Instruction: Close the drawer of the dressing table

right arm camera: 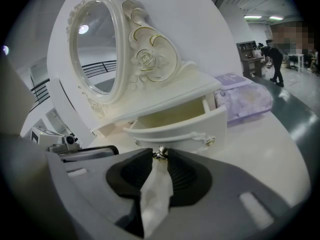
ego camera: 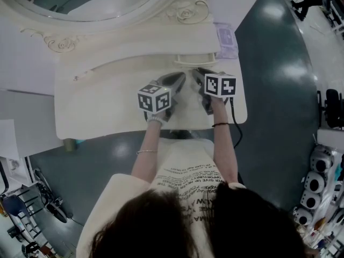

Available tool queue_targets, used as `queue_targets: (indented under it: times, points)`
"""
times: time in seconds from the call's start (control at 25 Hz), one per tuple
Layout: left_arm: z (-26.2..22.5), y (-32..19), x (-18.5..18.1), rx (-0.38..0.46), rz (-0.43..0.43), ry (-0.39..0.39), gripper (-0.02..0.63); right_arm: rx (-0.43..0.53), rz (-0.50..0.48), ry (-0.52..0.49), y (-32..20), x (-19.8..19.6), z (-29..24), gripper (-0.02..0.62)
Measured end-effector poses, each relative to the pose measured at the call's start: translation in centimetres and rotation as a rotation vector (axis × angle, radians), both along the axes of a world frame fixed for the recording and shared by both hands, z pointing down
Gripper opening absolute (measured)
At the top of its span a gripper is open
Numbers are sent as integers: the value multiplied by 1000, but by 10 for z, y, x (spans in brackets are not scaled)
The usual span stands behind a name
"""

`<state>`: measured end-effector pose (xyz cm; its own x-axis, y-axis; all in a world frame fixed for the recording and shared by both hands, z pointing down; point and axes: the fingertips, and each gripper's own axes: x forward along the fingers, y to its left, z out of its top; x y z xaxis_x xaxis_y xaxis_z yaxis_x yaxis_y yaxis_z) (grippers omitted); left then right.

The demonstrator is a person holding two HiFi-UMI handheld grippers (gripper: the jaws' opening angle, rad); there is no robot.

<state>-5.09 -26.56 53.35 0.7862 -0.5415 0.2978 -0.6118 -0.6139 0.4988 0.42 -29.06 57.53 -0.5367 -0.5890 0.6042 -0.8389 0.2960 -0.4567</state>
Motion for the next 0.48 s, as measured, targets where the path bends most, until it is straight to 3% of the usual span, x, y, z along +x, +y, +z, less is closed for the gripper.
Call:
queue_targets:
  times: [0.48]
  points:
    - [0, -11, 0, -1, -11, 3, -2, 4, -8, -2, -12, 1, -2, 101]
